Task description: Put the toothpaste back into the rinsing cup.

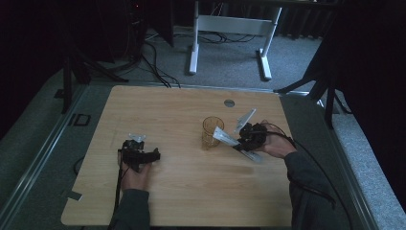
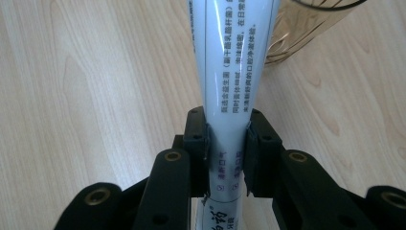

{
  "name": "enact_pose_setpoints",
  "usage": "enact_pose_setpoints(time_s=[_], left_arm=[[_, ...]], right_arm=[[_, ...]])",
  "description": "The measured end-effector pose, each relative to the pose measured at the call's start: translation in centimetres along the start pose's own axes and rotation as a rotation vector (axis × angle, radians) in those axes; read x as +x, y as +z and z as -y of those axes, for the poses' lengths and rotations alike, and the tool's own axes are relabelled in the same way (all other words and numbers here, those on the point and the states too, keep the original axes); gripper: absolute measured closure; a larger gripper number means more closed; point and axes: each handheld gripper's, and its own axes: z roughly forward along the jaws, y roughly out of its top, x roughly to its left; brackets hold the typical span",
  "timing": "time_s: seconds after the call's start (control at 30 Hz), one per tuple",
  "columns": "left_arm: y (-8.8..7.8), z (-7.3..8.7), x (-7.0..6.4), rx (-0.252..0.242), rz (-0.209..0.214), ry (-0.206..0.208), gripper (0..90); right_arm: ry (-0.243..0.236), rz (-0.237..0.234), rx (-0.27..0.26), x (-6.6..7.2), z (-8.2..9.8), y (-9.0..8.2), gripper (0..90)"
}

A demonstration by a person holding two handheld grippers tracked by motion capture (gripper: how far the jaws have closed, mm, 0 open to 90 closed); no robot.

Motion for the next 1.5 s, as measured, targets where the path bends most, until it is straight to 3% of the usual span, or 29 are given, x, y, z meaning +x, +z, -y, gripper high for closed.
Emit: enact_pose_setpoints(time_s=[0.8,1.5], left_arm=[[0.0,0.0,0.0,0.000,0.001,0.000,2.2],[0.0,0.0,0.0,0.001,0.001,0.000,2.2]], right_arm=[[0.100,0.063,-0.174,-1.1,0.7,-0.9,74.9],[0.156,0.106,-0.284,-1.9,0.9,-1.9,74.9]])
